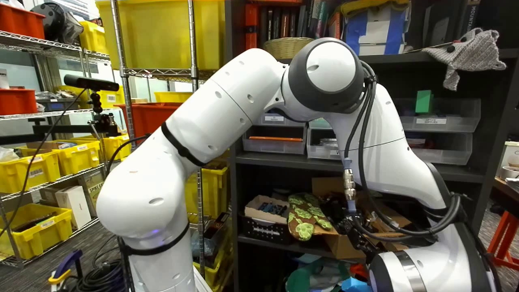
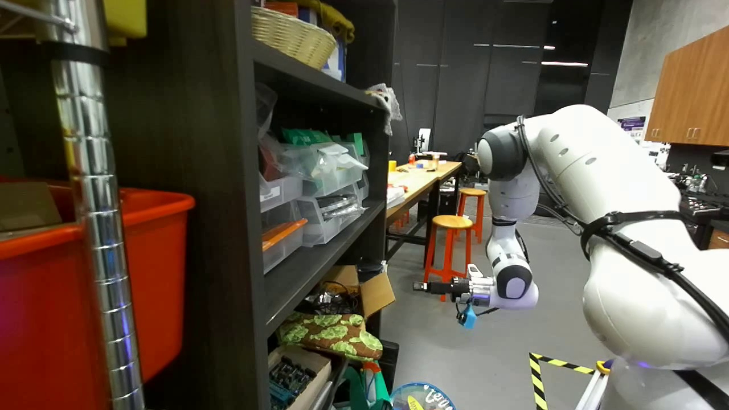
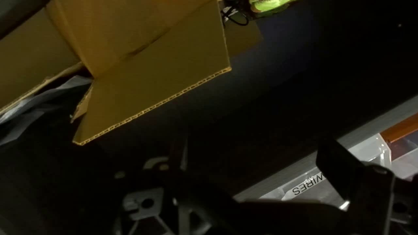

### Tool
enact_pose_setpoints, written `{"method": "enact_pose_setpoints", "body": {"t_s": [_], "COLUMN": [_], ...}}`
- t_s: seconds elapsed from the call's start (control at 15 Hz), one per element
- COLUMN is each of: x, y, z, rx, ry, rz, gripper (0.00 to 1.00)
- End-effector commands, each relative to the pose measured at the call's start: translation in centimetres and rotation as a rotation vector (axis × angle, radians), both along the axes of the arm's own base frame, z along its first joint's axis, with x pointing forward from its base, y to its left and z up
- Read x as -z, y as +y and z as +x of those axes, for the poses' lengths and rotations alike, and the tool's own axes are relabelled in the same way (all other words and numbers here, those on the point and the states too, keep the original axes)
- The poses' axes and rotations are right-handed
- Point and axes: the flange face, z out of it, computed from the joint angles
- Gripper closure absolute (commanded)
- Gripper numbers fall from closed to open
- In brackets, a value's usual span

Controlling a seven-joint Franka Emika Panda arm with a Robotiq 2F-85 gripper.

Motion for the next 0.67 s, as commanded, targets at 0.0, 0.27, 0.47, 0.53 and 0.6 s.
{"method": "enact_pose_setpoints", "body": {"t_s": [0.0, 0.27, 0.47, 0.53, 0.6], "x": [1.2, -0.2, -0.8, -1.1, -2.0], "y": [1.8, 1.2, -0.1, -0.5, -0.6], "z": [-1.1, 1.6, 3.3, 4.0, 4.1], "rx": [0.092, 0.159, 0.235, 0.241, 0.247], "ry": [-0.109, -0.223, -0.302, -0.343, -0.392], "rz": [-0.145, -0.307, -0.370, -0.415, -0.459], "gripper": [0.00, 0.00, 0.00, 0.00, 0.00]}}
